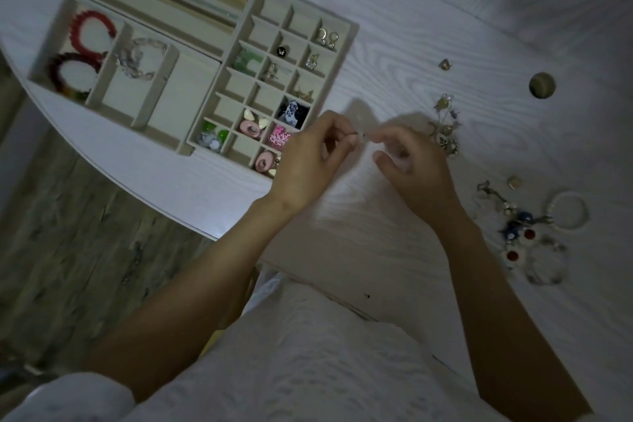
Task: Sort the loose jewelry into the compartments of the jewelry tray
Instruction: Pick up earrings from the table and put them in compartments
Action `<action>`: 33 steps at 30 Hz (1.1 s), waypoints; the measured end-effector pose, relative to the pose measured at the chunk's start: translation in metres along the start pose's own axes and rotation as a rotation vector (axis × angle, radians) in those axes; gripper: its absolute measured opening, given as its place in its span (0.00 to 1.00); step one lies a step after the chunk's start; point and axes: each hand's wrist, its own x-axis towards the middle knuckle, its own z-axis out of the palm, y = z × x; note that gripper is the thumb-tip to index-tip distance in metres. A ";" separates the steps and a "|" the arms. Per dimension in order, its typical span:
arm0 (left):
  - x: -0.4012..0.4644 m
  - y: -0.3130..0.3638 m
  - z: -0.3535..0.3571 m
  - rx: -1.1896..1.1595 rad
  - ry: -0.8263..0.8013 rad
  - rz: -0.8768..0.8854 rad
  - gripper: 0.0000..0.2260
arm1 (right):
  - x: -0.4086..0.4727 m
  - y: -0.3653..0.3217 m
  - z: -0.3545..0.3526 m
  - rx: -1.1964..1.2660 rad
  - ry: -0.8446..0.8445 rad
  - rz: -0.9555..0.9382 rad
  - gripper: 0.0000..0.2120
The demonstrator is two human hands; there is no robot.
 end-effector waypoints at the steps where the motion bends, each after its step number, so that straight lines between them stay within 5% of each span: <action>1: 0.002 0.004 -0.003 -0.084 0.008 -0.045 0.03 | 0.003 -0.008 0.001 0.125 -0.036 0.021 0.14; 4: 0.004 0.012 -0.015 -0.301 0.053 -0.148 0.05 | 0.013 -0.026 0.009 0.376 -0.121 0.071 0.20; 14: 0.003 0.008 -0.054 -0.545 0.167 -0.157 0.08 | 0.047 -0.060 0.043 0.311 -0.009 -0.008 0.14; 20: 0.027 -0.022 -0.081 -0.364 0.354 -0.181 0.05 | 0.077 -0.068 0.052 0.095 0.002 -0.020 0.07; 24: 0.048 -0.041 -0.099 -0.036 0.266 -0.086 0.05 | 0.103 -0.071 0.066 -0.012 0.008 -0.086 0.06; 33: 0.072 -0.044 -0.121 0.086 0.155 0.033 0.13 | 0.124 -0.067 0.068 -0.087 0.069 -0.137 0.07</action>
